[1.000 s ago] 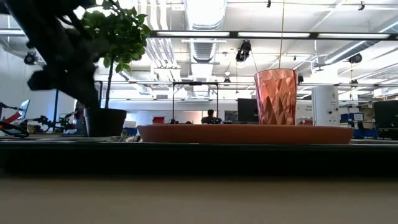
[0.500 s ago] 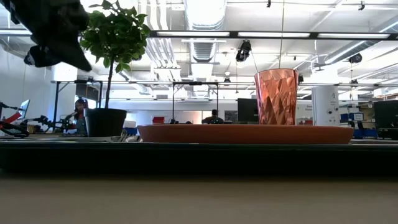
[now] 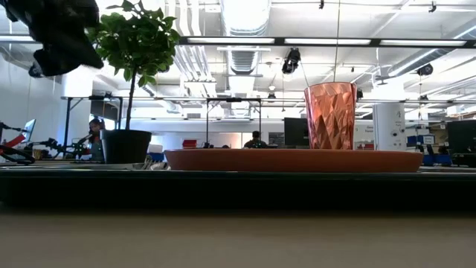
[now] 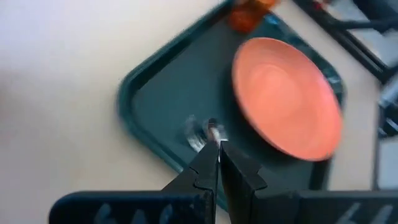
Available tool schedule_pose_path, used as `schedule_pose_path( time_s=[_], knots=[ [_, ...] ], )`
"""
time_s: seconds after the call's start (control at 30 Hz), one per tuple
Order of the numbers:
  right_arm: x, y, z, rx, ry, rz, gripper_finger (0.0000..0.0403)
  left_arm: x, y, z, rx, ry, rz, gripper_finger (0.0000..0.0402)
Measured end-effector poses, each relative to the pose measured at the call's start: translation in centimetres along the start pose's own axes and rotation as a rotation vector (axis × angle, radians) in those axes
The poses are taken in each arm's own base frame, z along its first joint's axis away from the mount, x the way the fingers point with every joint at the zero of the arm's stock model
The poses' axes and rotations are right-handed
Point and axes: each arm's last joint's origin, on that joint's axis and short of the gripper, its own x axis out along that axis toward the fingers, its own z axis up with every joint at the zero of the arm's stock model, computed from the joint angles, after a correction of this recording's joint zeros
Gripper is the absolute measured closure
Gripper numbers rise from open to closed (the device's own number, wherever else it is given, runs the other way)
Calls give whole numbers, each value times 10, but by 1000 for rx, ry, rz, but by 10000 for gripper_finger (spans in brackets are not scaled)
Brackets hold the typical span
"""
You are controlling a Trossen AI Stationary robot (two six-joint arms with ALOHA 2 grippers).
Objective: Pick and place plate/cup/fork/spoon on tray
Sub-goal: Return to Home Position
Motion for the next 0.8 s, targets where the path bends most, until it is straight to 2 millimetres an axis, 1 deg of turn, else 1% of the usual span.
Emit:
schedule_pose_path(
  time_s=[0.07, 0.13, 0.2, 0.23, 0.3, 0.4, 0.43, 0.5, 0.57, 0.63, 0.7, 0.8],
  knots=[
    [0, 1, -2, -54, 30, 28, 394, -3, -3, 3, 76, -15, -65, 402],
    [-1, 2, -3, -200, 64, 90, 394, -6, -7, 6, 182, -47, -132, 402],
    [-5, 2, 5, -344, 69, 158, 394, -10, -10, 9, 284, -81, -198, 402],
    [-13, -1, 17, -373, 38, 189, 394, -12, -11, 10, 323, -98, -227, 402],
    [-38, -16, 52, -302, -64, 230, 394, -17, -10, 12, 362, -124, -261, 402],
    [-50, -21, 72, -203, -109, 251, 394, -23, -6, 11, 384, -137, -302, 402],
    [-54, -23, 77, -220, -115, 262, 394, -25, -5, 10, 403, -136, -320, 402],
    [-61, -25, 85, -312, -111, 333, 394, -28, -1, 7, 461, -123, -378, 402],
    [-70, -27, 92, -428, -100, 472, 394, -29, 0, 3, 538, -119, -477, 402],
    [-78, -29, 95, -539, -90, 611, 394, -30, 1, -1, 600, -165, -582, 402],
    [-81, -34, 88, -645, -38, 689, 394, -29, 3, -4, 637, -234, -656, 402],
    [-84, -45, 79, -674, -6, 680, 394, -17, 11, -17, 631, -289, -696, 402]
  ],
)
